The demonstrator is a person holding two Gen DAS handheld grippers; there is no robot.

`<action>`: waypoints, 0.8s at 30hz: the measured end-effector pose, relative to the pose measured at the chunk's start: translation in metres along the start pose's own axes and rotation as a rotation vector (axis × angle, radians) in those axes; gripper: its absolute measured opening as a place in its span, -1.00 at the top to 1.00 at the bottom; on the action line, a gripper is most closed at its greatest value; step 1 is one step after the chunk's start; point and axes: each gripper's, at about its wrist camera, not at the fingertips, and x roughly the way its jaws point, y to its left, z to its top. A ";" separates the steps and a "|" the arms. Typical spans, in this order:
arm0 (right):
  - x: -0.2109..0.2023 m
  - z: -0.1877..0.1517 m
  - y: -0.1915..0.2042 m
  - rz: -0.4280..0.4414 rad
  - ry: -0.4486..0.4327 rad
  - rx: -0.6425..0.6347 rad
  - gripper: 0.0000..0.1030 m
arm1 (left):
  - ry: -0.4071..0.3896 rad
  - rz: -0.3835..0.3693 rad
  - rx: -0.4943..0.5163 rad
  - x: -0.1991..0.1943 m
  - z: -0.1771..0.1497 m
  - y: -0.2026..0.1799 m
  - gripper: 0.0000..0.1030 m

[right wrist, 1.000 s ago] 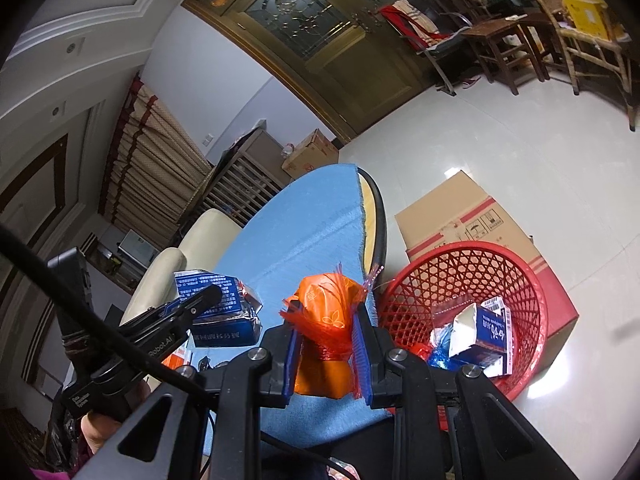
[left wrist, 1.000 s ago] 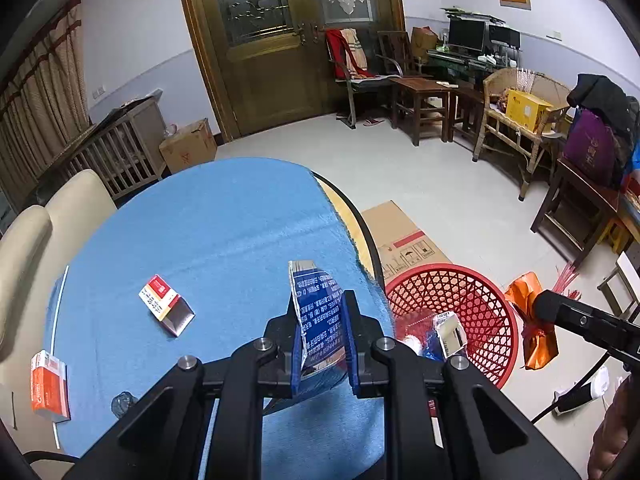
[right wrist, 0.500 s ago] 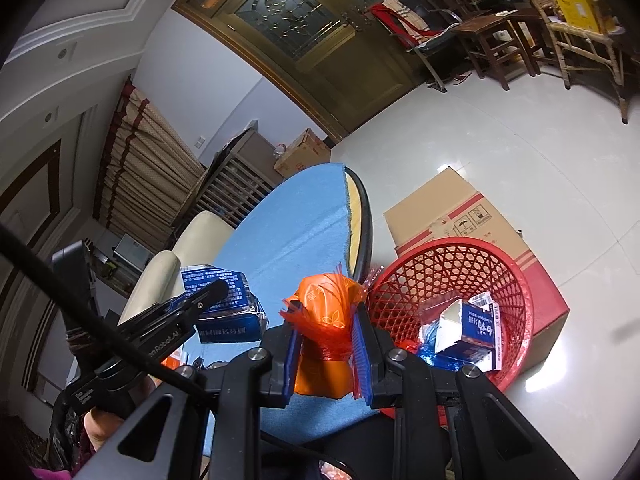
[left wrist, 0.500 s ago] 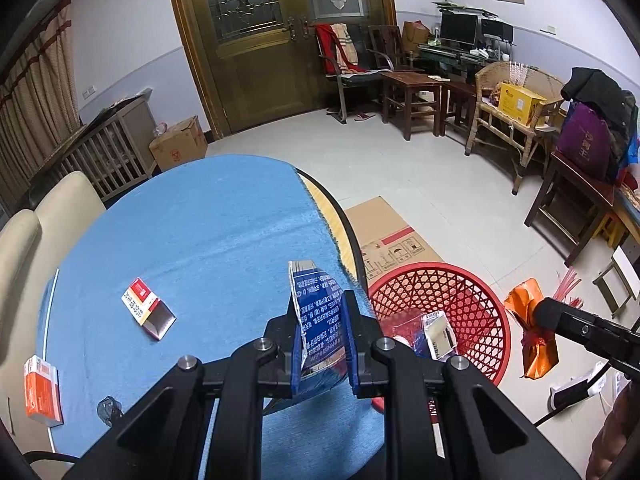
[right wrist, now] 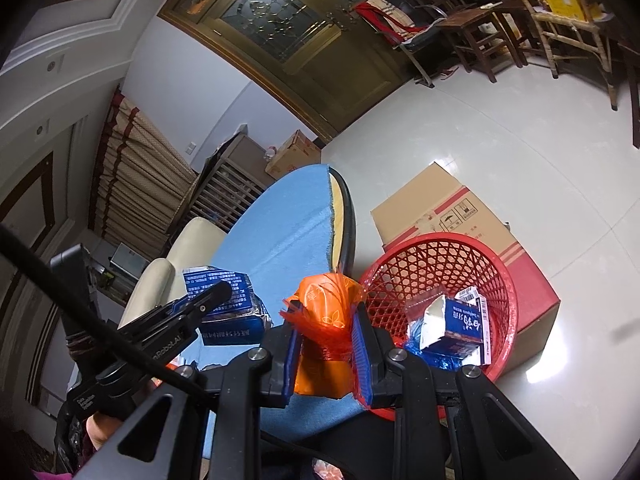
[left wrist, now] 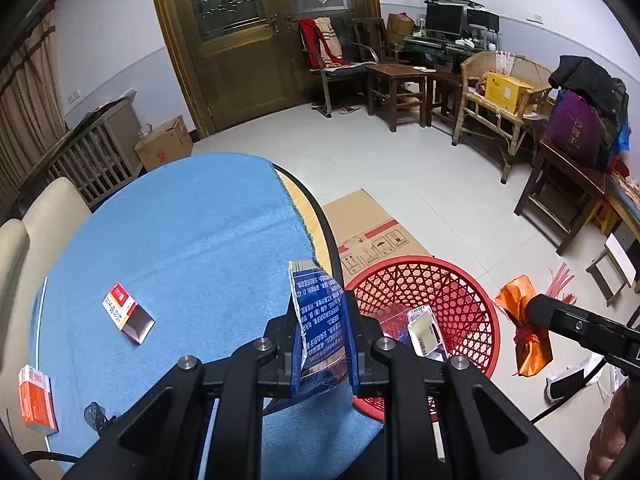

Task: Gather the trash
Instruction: 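Open both tools to drop the orange bag and blue packet into the wastebasket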

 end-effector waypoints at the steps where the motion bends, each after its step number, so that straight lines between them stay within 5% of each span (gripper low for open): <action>1: 0.000 0.000 -0.002 -0.003 0.000 0.002 0.50 | 0.002 -0.007 0.001 0.001 0.000 -0.001 0.64; 9: 0.003 0.000 -0.011 -0.019 0.009 0.029 0.50 | 0.016 -0.069 0.006 0.010 -0.002 -0.008 0.63; 21: 0.011 0.005 -0.036 -0.087 0.011 0.088 0.45 | 0.052 -0.286 -0.025 0.034 -0.005 -0.013 0.63; 24: 0.016 0.005 -0.041 -0.114 0.018 0.098 0.45 | 0.066 -0.316 -0.021 0.040 -0.006 -0.018 0.38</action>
